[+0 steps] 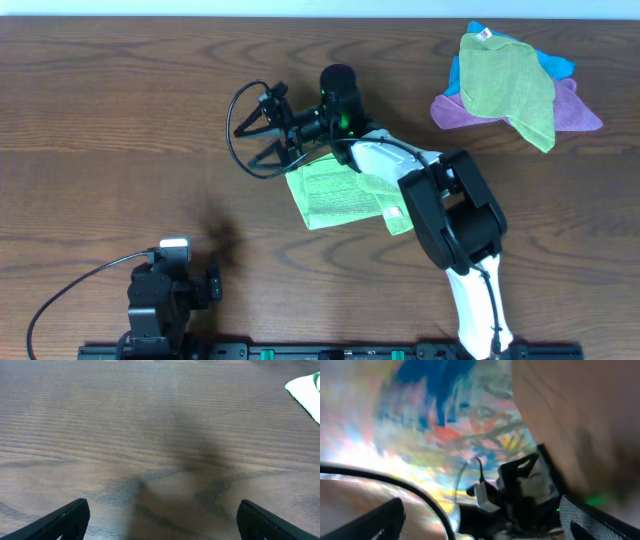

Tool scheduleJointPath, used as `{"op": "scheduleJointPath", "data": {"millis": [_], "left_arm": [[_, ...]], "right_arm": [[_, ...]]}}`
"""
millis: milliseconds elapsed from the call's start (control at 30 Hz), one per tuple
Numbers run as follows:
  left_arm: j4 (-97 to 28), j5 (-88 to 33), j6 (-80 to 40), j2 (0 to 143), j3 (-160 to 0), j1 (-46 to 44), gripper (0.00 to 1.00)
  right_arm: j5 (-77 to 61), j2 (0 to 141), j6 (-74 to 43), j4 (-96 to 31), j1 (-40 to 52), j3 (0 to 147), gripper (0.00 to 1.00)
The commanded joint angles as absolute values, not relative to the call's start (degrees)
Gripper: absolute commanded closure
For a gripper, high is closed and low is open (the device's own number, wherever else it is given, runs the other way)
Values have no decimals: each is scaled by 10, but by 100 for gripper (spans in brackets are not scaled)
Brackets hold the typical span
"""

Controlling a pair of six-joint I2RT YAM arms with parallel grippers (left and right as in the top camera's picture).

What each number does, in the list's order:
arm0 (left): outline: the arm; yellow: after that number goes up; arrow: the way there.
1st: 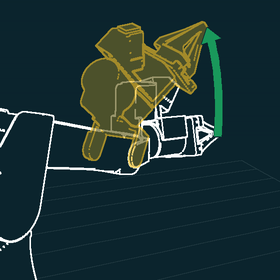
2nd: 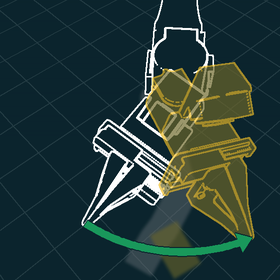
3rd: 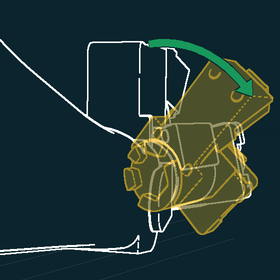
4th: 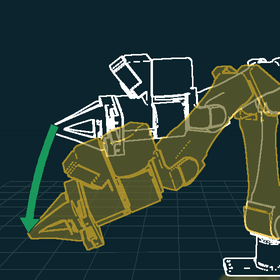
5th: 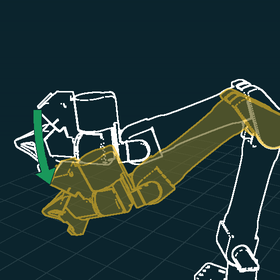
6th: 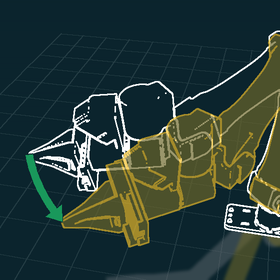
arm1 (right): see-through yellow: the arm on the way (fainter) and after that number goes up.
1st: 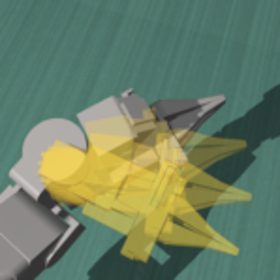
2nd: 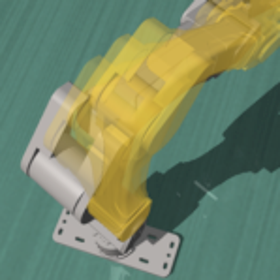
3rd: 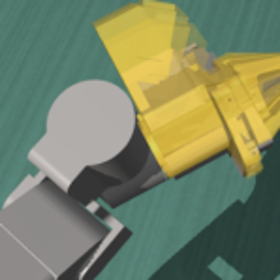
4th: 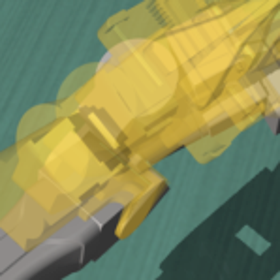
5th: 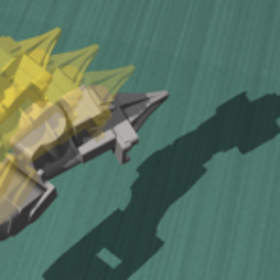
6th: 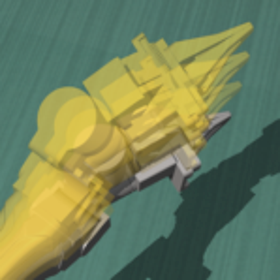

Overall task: Fold the cloth
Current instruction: 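Release the cloth and raise the right gripper above it, then lower the right gripper and grasp a corner of the yellow-green cloth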

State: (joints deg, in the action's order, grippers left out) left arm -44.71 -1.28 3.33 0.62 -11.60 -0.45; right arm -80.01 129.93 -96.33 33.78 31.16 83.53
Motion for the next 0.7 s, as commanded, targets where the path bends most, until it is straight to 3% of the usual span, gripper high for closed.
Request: {"op": "scheduleJointPath", "data": {"millis": [0, 167, 333, 467, 667], "left_arm": [[-465, -15, 43, 3, -103, -6, 5], [-465, -15, 43, 3, -103, -6, 5], [-465, -15, 43, 3, -103, -6, 5], [-465, -15, 43, 3, -103, -6, 5], [-465, -15, 43, 3, -103, -6, 5]], "right_arm": [[-745, 1300, -961, 275, 333, 835, 1], [-570, 1282, -774, -1, 352, 835, 1], [-254, 1237, -518, -262, 361, 835, 1], [-163, 1198, -357, -321, 361, 835, 1], [-150, 1137, -155, -339, 364, 847, 1]]}}
